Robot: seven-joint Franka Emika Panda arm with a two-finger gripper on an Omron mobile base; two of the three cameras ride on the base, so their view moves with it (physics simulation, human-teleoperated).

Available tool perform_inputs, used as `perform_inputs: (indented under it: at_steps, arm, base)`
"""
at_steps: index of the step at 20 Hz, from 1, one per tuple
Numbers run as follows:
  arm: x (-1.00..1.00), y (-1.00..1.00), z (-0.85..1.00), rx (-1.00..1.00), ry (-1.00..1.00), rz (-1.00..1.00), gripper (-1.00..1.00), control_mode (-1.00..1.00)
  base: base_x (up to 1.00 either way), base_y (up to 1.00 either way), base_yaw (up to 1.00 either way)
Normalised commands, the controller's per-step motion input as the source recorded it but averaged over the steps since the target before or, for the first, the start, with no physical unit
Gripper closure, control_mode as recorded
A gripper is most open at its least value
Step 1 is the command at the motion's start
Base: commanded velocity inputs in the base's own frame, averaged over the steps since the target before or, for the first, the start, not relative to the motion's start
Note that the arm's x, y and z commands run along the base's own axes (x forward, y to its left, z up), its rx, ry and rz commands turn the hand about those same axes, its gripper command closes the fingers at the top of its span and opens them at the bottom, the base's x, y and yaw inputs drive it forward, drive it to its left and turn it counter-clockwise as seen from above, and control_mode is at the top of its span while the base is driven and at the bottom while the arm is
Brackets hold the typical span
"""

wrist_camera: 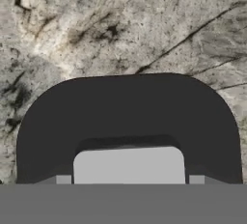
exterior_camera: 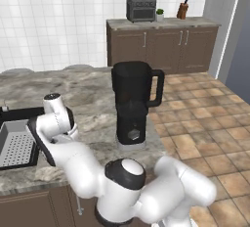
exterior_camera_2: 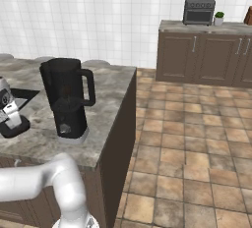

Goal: Open the blender lid, put the tangerine in the blender, close the lid, and start the blender.

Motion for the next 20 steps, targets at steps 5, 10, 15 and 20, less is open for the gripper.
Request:
perform_inputs:
  at_steps: [5,10,15,20]
  arm:
    - [-0.11,-0.44,1.0,-0.01,-0.06,0.01,1.0,-1.0]
    - [-0.19,-0.47,1.0,-0.03,-0.16,0.07,1.0,-1.0]
    - [-0.28,-0.41,1.0,-0.07,-0.12,0.03,1.0,-1.0]
    - [-0.16,-0.44,1.0,-0.09,-0.1,0.0,1.0,-1.0]
  base:
    - [0.0,0.0,0.0]
    - [0.0,0.0,0.0]
    - [0.0,0.0,0.0]
    - [0.0,0.0,0.0]
